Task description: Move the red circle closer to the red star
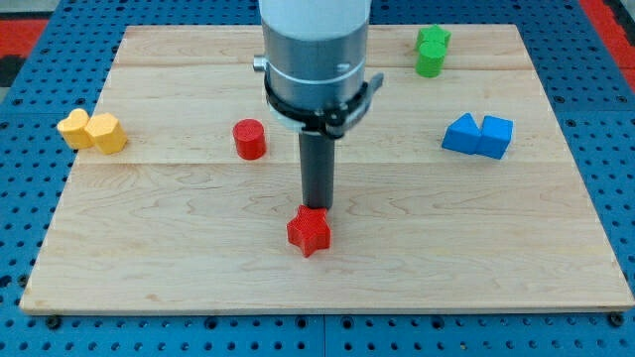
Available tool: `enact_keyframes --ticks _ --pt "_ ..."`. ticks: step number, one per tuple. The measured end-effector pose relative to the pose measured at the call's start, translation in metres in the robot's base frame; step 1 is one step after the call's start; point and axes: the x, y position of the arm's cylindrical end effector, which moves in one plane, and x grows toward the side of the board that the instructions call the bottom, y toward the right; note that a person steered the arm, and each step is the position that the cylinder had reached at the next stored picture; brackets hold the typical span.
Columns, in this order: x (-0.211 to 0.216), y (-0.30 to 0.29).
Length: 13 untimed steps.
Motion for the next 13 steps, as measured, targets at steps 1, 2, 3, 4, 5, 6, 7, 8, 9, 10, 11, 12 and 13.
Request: enact_keyframes --ticks 1,2,3,4,5,6,7,8,9,10,11,12,13 --pt "0.006 -0.002" --pt "0.008 -0.012" --pt "0.020 -0.025" --pt "0.021 -0.032" --pt "-0.056 -0.003" --pt "-0.167 0.010" --pt "-0.187 -0.047" --pt "-0.151 -0.078" --pt "-0.103 -0.076" --pt "-0.080 -0.076" --pt "-0.081 -0.123" --pt "-0.070 -0.140" --pt "-0.031 -0.121"
